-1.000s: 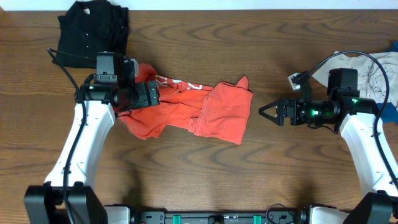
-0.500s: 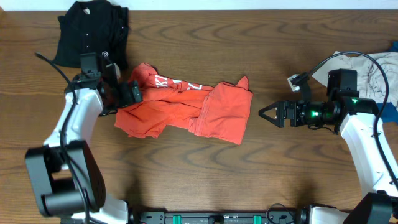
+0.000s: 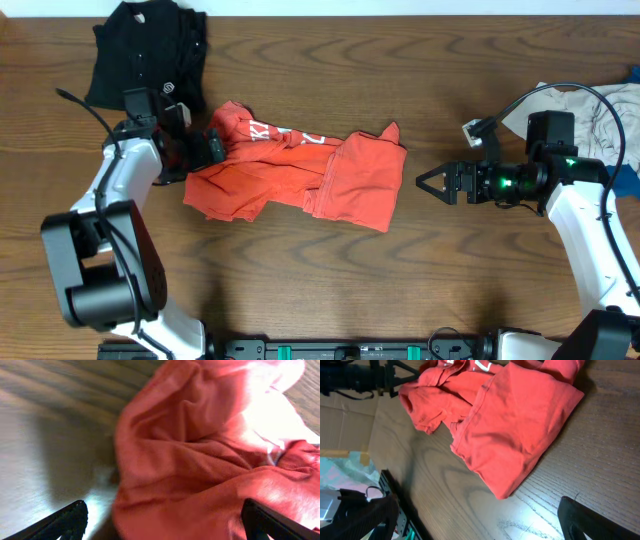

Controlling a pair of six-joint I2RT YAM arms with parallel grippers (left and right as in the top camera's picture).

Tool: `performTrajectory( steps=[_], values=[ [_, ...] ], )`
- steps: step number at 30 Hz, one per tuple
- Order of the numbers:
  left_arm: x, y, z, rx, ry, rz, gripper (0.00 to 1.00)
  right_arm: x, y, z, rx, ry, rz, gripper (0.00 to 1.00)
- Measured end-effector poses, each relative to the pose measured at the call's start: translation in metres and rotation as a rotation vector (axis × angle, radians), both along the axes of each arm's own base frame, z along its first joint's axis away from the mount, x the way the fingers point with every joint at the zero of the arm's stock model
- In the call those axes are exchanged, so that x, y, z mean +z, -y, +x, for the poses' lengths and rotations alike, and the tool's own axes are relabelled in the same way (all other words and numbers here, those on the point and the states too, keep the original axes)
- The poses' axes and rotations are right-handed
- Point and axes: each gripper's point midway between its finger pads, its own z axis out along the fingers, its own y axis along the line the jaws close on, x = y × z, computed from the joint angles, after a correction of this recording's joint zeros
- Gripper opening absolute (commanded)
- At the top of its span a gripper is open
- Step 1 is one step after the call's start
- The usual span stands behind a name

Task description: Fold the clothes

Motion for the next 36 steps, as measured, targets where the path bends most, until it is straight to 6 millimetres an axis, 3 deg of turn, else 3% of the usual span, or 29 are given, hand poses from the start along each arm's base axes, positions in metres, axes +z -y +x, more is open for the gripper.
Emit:
performTrajectory(
  steps=[4,17,24,32,36],
  values=[
    [-0.018,0.013,-0.002,-0.035,-0.037,-0.079,0.98,0.0,0.0,-0.001,0.0,-0.008,0.001,0.99],
    [-0.011,0.045,0.006,-0.148,0.01,-0.277,0.98,0.0,0.0,-0.002,0.0,-0.011,0.001,0.99],
    [-0.015,0.062,-0.012,-0.195,-0.052,-0.346,0.68,0.0,0.0,-0.002,0.0,-0.011,0.001,0.99],
    [-0.028,0.088,-0.031,-0.251,-0.137,-0.367,0.15,0.0,0.0,-0.002,0.0,-0.012,0.001,0.99],
    [-0.03,0.089,-0.032,-0.242,-0.151,-0.373,0.08,-0.001,0.0,-0.003,0.0,-0.014,0.001,0.99]
  ],
)
